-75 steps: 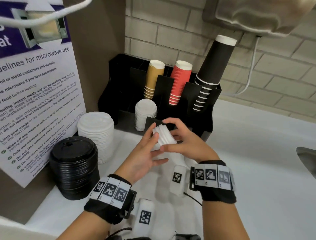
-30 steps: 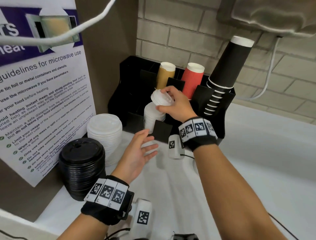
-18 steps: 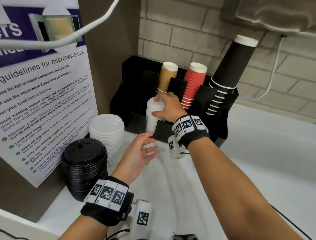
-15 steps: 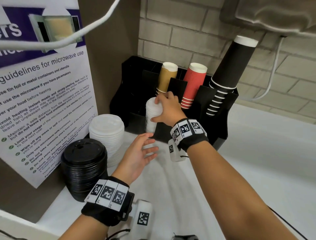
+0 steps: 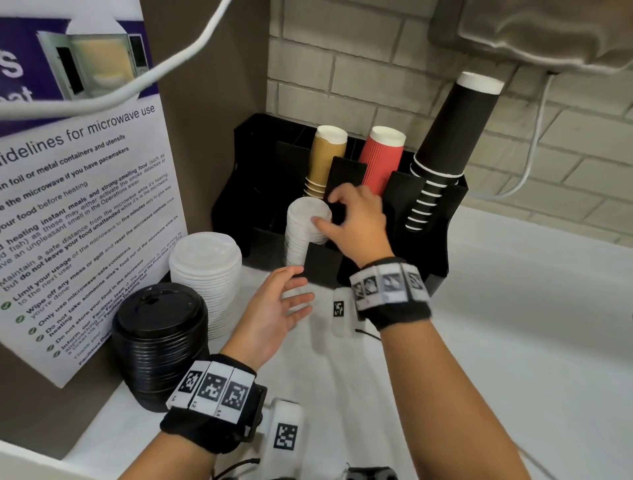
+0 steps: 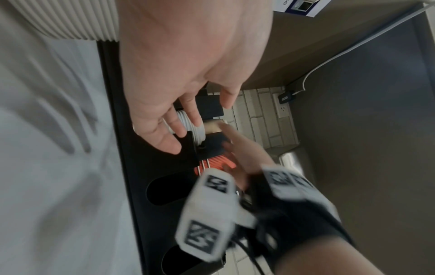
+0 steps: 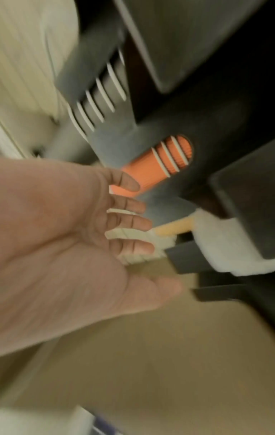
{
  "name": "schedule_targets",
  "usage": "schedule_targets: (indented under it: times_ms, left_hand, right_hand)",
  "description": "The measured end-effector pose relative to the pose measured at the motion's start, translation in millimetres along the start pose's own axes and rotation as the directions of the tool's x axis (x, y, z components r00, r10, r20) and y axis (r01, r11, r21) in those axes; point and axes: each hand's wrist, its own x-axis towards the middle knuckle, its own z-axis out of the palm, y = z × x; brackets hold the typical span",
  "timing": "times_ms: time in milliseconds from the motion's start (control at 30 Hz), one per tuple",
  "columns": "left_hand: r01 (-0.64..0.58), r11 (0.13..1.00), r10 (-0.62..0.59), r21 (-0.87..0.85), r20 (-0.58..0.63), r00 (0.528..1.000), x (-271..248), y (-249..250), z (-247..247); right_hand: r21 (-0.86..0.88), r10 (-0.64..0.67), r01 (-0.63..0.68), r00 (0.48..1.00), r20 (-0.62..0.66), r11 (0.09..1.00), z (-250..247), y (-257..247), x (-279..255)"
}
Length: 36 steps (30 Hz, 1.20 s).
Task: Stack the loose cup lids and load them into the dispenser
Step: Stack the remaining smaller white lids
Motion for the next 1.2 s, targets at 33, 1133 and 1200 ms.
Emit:
schedule_targets:
  times_ms: [33,1133,1200]
  left_hand:
    - [-0.001,1.000,0.001,0.002,0.006,1.000,0.9,0.3,0.3]
    - [-0.029,0.978,-0.006,0.207,0.166,0.986,-0.3,-4.5,27.4]
    - [-0.017,0.961,-0.066,0.277,0.285,0.956,-5.0,-6.4,30.3]
  right_hand:
    - [0.110,0.039,-0.029,0.995,-0.090,0.994,-13.3,5.3,-9.8]
    - [0.022,0.353,-0.441,0.746,0.565,0.897,-79.6,67.4,-101.6]
    - [0.202,0.206,-0.384,0.788,0.580,0.901,-75.7,46.6,-98.1]
